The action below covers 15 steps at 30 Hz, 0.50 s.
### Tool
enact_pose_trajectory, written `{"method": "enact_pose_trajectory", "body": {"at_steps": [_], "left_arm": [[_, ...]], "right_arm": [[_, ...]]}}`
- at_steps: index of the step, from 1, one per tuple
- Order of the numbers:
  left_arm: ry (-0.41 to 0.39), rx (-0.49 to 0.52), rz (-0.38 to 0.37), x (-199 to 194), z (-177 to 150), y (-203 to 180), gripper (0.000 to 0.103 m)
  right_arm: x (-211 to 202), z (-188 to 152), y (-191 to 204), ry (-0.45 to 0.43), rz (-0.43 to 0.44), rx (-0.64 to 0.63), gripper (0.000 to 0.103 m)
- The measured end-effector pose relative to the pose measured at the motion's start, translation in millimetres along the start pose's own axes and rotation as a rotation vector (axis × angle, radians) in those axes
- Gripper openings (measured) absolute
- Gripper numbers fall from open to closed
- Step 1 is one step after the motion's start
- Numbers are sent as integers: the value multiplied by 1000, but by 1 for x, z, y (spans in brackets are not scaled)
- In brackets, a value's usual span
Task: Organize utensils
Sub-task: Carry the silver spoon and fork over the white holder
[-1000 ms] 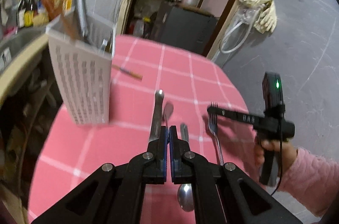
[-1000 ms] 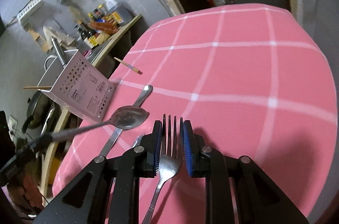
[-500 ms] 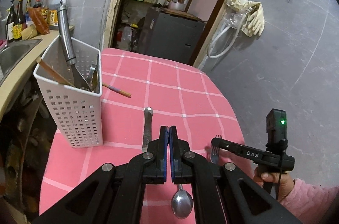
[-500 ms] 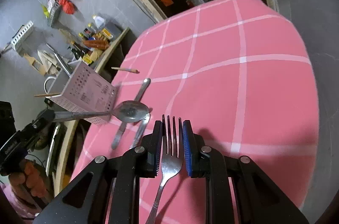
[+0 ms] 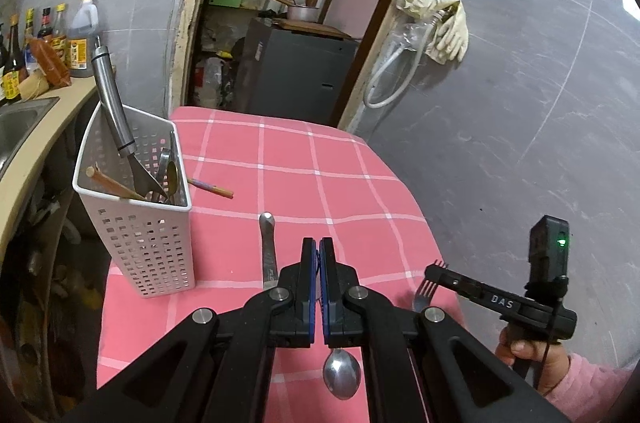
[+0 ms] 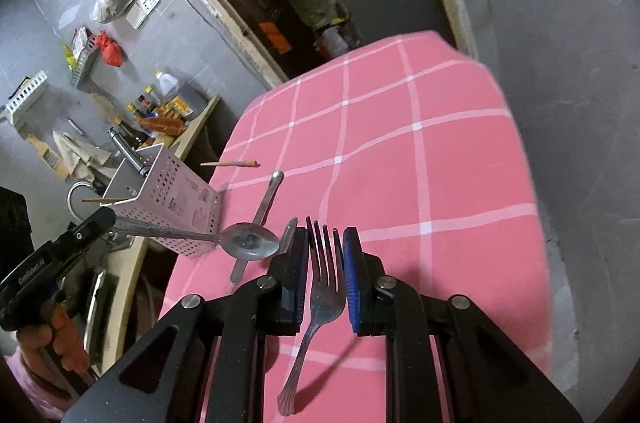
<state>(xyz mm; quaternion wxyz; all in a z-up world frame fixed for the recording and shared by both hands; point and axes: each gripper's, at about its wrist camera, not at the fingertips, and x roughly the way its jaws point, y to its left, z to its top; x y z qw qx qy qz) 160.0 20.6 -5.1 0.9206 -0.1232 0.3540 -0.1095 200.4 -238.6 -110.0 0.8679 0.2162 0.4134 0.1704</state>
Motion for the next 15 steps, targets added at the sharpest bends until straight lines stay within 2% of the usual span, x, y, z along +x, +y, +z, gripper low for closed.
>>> {"method": "enact_pose_trajectory", "body": {"at_steps": [9, 10, 11, 15], "left_arm": [[13, 48, -62, -10, 2, 2, 2], [13, 51, -70, -11, 2, 3, 2], [14, 55, -79, -12, 3, 4, 2], [17, 65, -104, -14, 3, 4, 2]], "right_arm": [[-40, -6, 31, -83, -87, -82, 14], [-43, -7, 34, -89, -94, -85, 13], [-47, -8, 37, -94, -102, -88, 5], [-58, -11, 42, -106, -127, -85, 5]]}}
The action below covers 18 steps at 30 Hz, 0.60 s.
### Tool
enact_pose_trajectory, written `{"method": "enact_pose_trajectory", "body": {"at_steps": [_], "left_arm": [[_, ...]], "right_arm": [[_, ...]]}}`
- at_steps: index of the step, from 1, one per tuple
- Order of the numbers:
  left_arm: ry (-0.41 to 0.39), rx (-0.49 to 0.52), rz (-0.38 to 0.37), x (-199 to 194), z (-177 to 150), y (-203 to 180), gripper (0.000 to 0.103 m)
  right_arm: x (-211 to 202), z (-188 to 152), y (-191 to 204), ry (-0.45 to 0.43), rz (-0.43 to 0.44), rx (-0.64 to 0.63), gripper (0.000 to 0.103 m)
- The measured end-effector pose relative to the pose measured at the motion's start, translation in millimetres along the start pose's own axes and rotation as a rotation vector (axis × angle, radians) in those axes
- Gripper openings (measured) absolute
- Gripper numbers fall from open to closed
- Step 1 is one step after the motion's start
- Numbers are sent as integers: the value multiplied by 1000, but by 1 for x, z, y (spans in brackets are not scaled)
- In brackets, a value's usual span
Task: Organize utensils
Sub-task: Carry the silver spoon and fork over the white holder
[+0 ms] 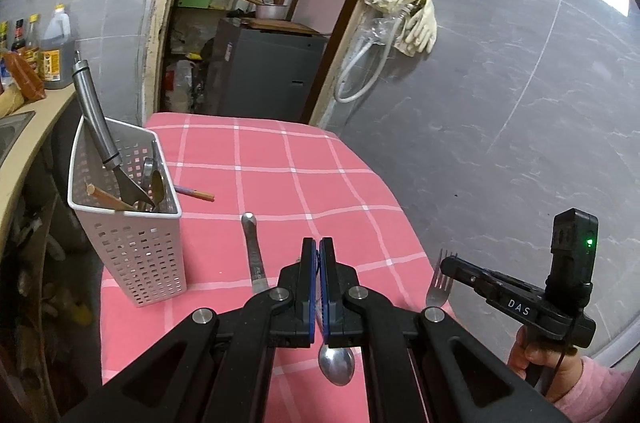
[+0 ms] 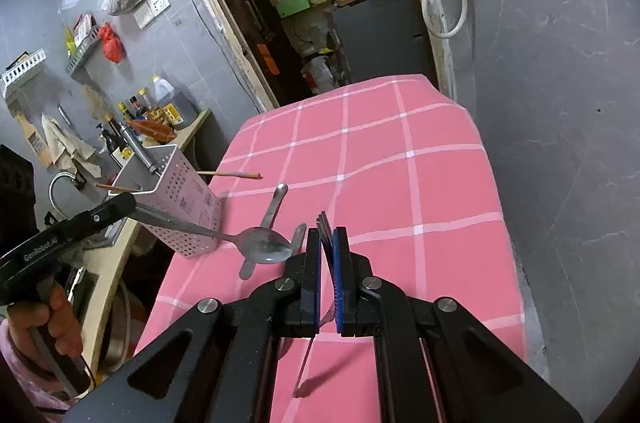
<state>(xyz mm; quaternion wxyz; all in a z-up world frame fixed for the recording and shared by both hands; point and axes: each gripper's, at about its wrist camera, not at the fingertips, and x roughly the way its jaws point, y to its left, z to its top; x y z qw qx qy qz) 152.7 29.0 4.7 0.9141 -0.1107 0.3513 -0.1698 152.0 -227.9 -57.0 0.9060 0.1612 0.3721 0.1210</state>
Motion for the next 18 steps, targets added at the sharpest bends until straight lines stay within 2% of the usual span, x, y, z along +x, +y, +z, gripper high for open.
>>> {"method": "enact_pose_trajectory", "body": {"at_steps": [5, 9, 14, 18], "left_arm": [[0, 11, -24, -3, 0, 0, 2], [-5, 17, -39, -11, 5, 2, 2], [-44, 35, -45, -31, 26, 3, 2], [-95, 61, -24, -55, 55, 8, 2]], "right_arm": [[-12, -2, 7, -14, -10, 2, 3], [-21, 7, 21, -51, 18, -18, 2], [-30, 35, 55, -139, 60, -112, 2], [-35, 63, 80, -217, 86, -192, 2]]}}
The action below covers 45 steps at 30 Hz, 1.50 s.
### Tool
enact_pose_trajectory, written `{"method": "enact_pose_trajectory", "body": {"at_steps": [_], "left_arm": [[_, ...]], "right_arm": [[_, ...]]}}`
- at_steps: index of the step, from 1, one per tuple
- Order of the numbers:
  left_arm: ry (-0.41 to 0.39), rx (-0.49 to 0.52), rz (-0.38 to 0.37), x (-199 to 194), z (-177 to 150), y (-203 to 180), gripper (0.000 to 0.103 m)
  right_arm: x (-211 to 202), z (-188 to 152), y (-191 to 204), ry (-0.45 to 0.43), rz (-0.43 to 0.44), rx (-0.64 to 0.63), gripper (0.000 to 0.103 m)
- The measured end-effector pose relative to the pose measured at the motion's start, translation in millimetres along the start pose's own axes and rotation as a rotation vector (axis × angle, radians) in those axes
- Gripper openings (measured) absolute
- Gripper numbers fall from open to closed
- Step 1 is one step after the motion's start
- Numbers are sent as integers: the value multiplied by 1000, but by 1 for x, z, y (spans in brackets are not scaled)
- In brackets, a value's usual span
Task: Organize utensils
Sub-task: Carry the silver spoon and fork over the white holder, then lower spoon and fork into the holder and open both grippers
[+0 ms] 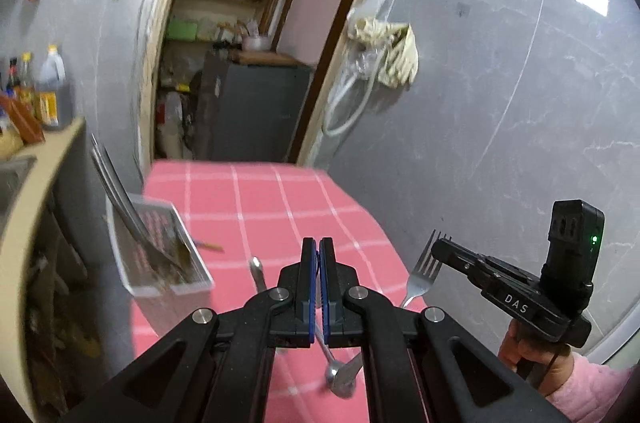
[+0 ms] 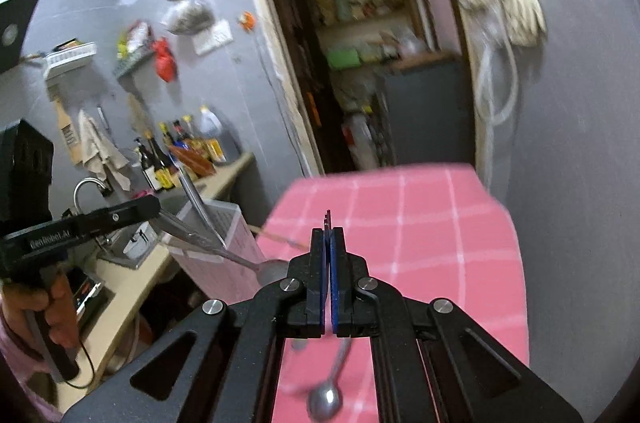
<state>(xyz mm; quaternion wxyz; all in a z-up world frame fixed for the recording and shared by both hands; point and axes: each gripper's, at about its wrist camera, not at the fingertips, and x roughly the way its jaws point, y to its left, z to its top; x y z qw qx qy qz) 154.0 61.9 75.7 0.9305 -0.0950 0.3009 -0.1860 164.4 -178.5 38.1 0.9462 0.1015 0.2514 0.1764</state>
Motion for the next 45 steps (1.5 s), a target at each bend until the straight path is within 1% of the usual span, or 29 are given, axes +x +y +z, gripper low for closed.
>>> {"method": "enact_pose_trajectory", "body": {"at_steps": [5, 10, 13, 18, 23, 25, 28, 30, 37, 40, 42, 45], "left_arm": [[-75, 47, 69, -32, 39, 12, 2], [-127, 78, 162, -59, 68, 29, 2], [-129, 97, 207, -66, 75, 35, 2], [-76, 99, 256, -61, 73, 50, 2], [-13, 103, 291, -47, 66, 54, 2], [9, 112, 307, -41, 64, 55, 2], [40, 125, 327, -33, 61, 56, 2], [60, 123, 334, -27, 59, 59, 2], [131, 62, 331, 0, 42, 75, 3], [141, -2, 296, 9, 36, 83, 3], [142, -43, 271, 13, 31, 88, 4], [147, -96, 241, 18, 24, 95, 5]], "right_arm": [[7, 43, 25, -91, 41, -80, 2], [22, 74, 53, -156, 70, -149, 2], [33, 86, 76, -186, 84, -203, 2], [55, 95, 113, -206, 99, -320, 2], [73, 90, 139, -185, 114, -418, 2], [81, 83, 146, -164, 112, -462, 2], [92, 73, 151, -125, 121, -486, 2], [98, 67, 148, -99, 137, -479, 2], [115, 45, 136, -11, 176, -434, 3], [120, 39, 130, 16, 200, -395, 3], [123, 35, 124, 36, 232, -355, 4], [123, 32, 115, 46, 251, -306, 5]]}}
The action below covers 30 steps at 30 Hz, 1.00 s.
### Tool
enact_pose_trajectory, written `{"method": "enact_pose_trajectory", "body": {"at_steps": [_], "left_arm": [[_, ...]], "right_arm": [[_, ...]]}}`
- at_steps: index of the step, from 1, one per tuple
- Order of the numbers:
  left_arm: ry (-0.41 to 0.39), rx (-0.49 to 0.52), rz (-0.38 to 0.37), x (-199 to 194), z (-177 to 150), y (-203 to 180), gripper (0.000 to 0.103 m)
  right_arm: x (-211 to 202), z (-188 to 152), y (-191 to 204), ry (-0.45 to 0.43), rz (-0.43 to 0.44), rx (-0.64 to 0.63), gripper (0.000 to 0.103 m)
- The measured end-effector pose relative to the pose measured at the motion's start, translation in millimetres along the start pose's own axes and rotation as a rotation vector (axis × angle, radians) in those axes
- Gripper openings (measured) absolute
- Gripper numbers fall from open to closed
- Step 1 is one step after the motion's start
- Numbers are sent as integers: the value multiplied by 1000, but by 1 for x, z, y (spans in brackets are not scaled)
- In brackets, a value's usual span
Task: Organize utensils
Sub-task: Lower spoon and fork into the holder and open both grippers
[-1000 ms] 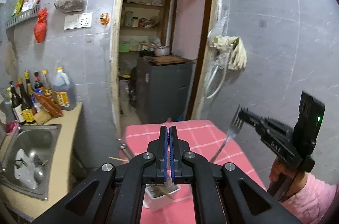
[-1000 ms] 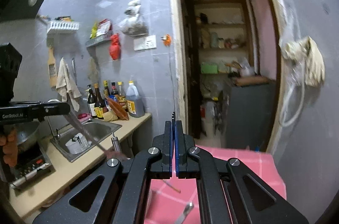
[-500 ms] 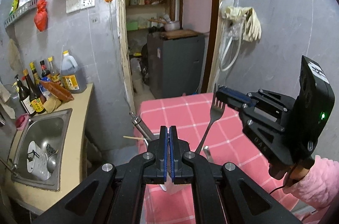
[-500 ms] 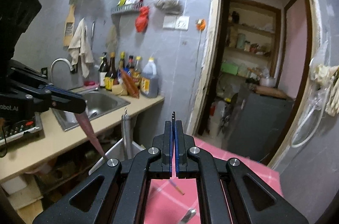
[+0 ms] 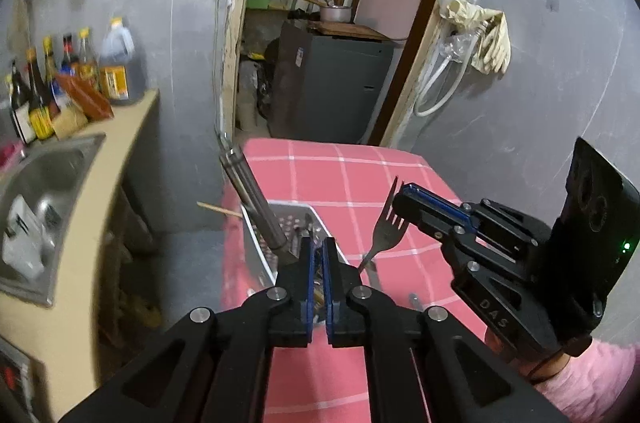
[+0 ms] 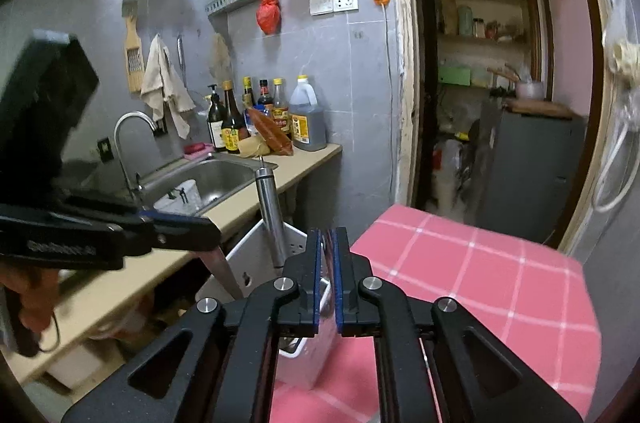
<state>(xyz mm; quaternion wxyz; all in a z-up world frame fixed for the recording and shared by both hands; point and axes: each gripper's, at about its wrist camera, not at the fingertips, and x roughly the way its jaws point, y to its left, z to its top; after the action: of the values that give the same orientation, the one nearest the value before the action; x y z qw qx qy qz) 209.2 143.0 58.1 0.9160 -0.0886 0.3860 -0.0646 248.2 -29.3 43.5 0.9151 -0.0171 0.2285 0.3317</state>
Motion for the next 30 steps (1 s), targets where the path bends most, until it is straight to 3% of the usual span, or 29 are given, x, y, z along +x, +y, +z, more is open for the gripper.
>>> {"method": "enact_pose_trajectory", "body": {"at_steps": [3, 6, 8, 10, 12, 14, 19, 24, 30], "left_arm": [[-2, -61, -42, 5, -6, 10, 5], [-30, -103, -63, 3, -12, 17, 6], [-52, -119, -70, 2, -16, 19, 15], [-86, -138, -83, -2, -21, 20, 41], [-123, -147, -95, -6, -24, 20, 50], [-150, -137, -94, -10, -27, 16, 53], [-225, -94, -69, -21, -36, 0, 85], [-316, -53, -35, -31, -54, -16, 99], [-332, -8, -42, -33, -80, -27, 102]], "right_arm": [[-2, -1, -6, -6, 1, 34, 7], [-10, -3, -13, -18, -22, 63, 17], [-21, -5, -20, -48, -52, 94, 35], [-31, -4, -24, -69, -77, 113, 39], [-43, -7, -31, -86, -115, 136, 43], [-55, -9, -36, -100, -152, 153, 57], [-86, -24, -48, -137, -261, 204, 76], [-113, -46, -50, -154, -359, 241, 91], [-135, -73, -42, -144, -447, 272, 100]]}}
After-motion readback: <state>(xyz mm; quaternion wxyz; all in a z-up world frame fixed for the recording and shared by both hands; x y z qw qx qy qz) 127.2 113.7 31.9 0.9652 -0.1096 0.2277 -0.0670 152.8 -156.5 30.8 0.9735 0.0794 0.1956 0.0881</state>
